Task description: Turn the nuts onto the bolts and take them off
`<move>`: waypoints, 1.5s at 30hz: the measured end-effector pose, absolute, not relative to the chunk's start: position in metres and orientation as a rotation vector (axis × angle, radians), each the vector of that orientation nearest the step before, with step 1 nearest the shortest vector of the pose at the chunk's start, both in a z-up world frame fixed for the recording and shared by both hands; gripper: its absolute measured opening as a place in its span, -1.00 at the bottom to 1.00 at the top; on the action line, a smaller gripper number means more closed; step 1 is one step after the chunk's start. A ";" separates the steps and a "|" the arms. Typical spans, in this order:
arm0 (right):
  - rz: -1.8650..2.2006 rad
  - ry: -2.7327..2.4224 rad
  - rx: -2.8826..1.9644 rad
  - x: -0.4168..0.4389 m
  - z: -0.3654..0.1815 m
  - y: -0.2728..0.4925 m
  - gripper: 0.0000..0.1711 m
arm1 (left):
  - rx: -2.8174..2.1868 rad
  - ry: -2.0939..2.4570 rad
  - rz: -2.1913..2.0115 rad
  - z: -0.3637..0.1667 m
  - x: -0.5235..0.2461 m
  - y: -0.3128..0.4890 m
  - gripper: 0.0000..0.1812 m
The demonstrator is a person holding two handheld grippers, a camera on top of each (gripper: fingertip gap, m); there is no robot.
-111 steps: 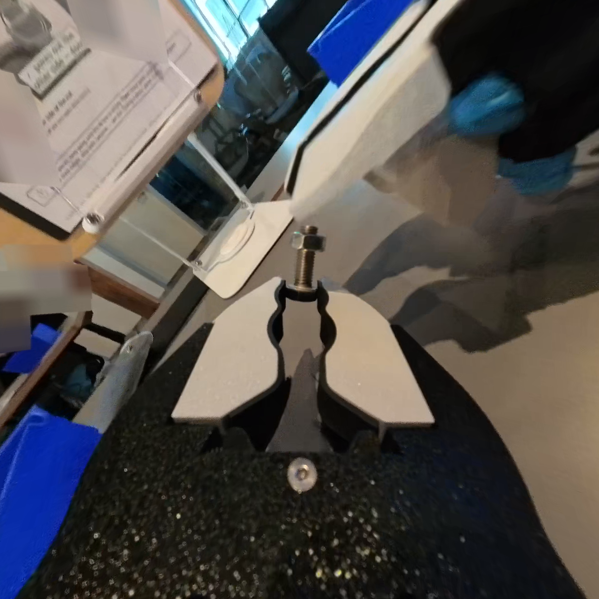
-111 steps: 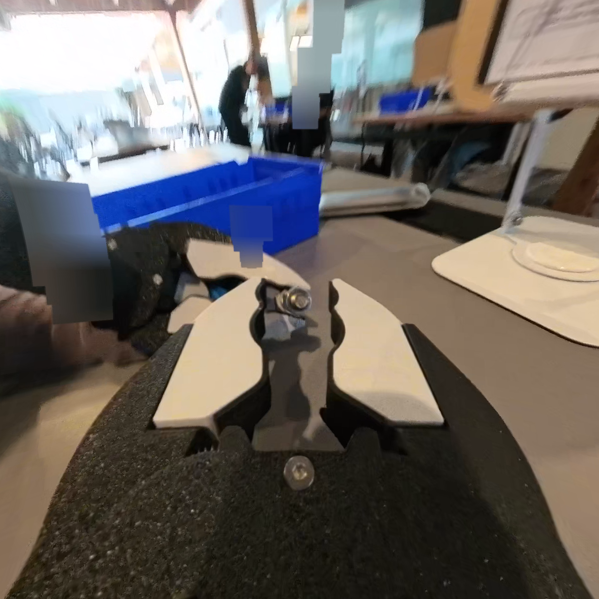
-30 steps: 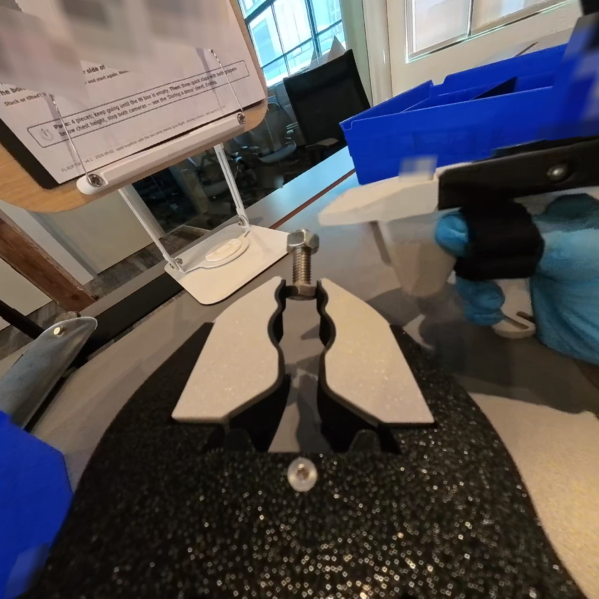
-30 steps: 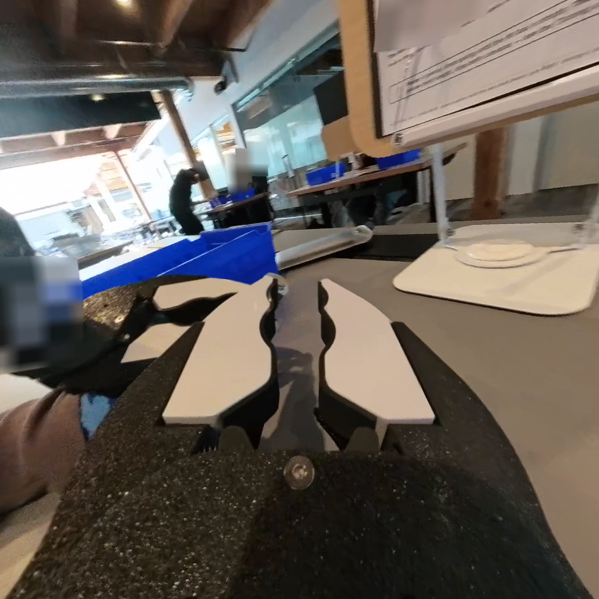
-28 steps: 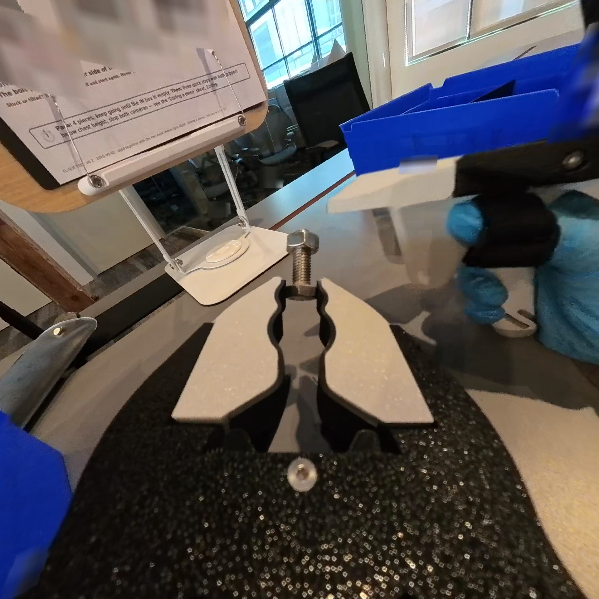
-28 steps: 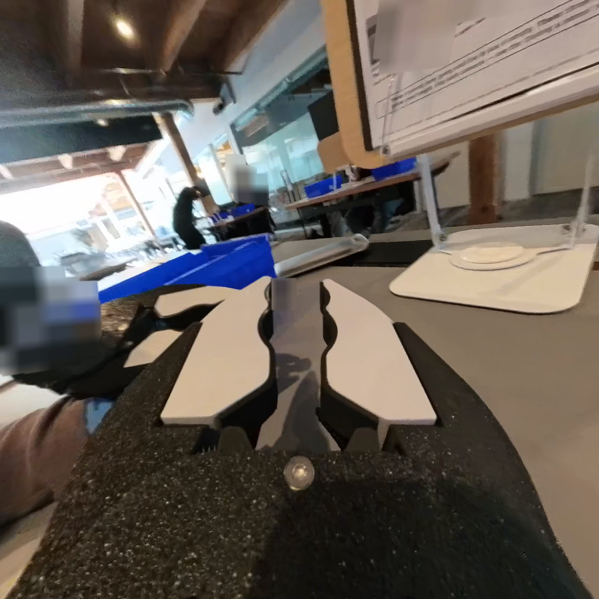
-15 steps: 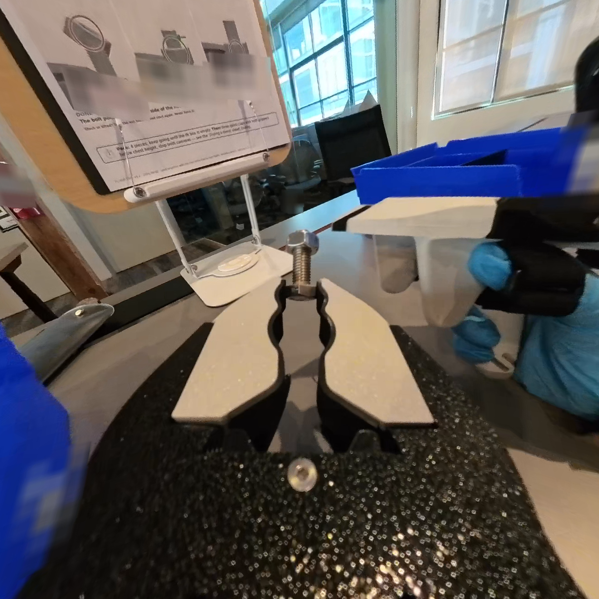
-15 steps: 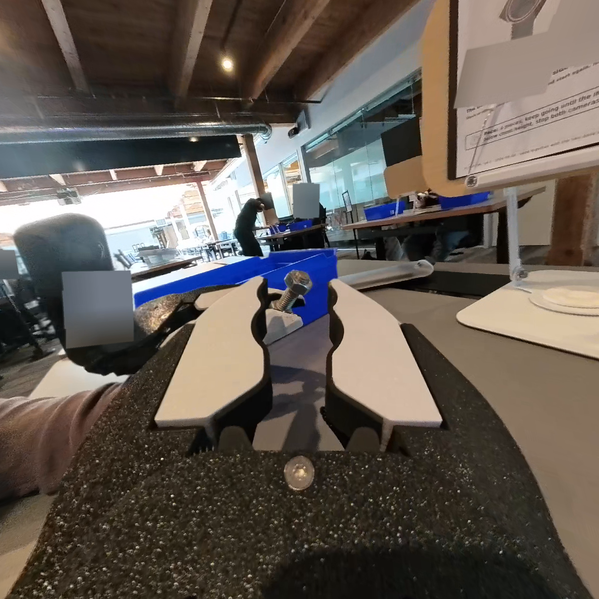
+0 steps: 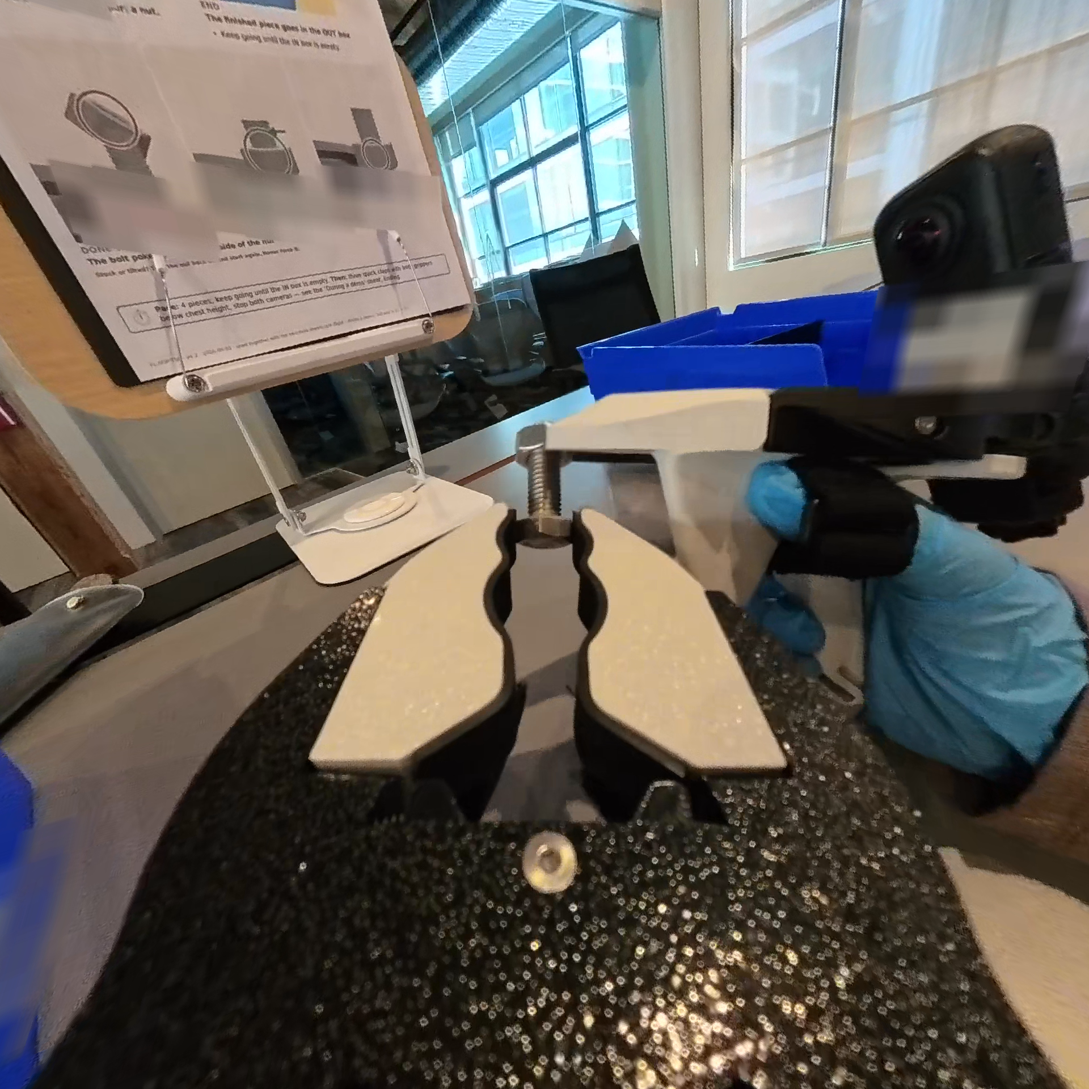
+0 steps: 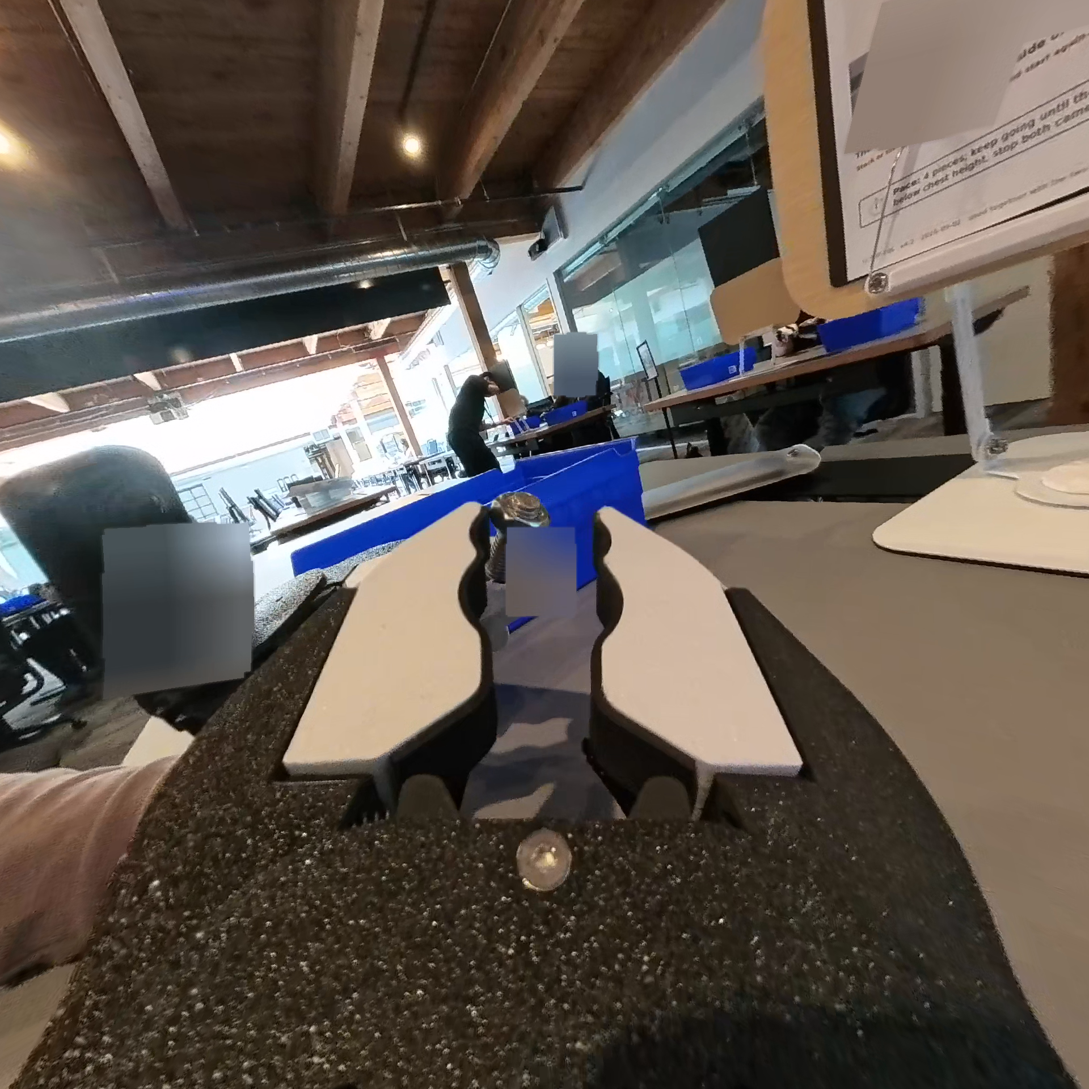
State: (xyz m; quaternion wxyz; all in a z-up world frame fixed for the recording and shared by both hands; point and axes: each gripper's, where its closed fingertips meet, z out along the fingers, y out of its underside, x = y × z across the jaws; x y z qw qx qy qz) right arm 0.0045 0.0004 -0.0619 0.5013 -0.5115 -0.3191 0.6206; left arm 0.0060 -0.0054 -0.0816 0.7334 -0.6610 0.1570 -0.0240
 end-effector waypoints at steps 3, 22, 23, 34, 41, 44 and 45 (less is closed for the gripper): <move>1.505 -0.747 -1.253 0.007 -0.063 0.003 -0.64 | -1.452 0.347 -0.025 -0.082 0.005 -0.006 -0.81; 1.835 -0.672 -1.192 0.016 -0.050 -0.002 -0.71 | -1.264 0.395 -0.204 -0.063 0.011 -0.018 -0.82; 1.846 -0.686 -1.191 0.015 -0.050 -0.003 -0.70 | -1.258 0.400 -0.197 -0.063 0.010 -0.018 -0.82; 1.821 -0.737 -1.160 0.014 -0.045 -0.010 -0.71 | -1.223 0.425 -0.224 -0.062 0.015 -0.021 -0.82; 1.794 -0.687 -1.163 0.024 -0.043 -0.002 -0.72 | -1.219 0.417 -0.228 -0.061 0.013 -0.022 -0.82; 1.834 -0.766 -1.149 0.016 -0.042 -0.015 -0.71 | -1.218 0.424 -0.224 -0.061 0.014 -0.022 -0.82; 1.796 -0.785 -1.193 0.012 -0.048 -0.014 -0.71 | -1.220 0.418 -0.223 -0.061 0.013 -0.021 -0.82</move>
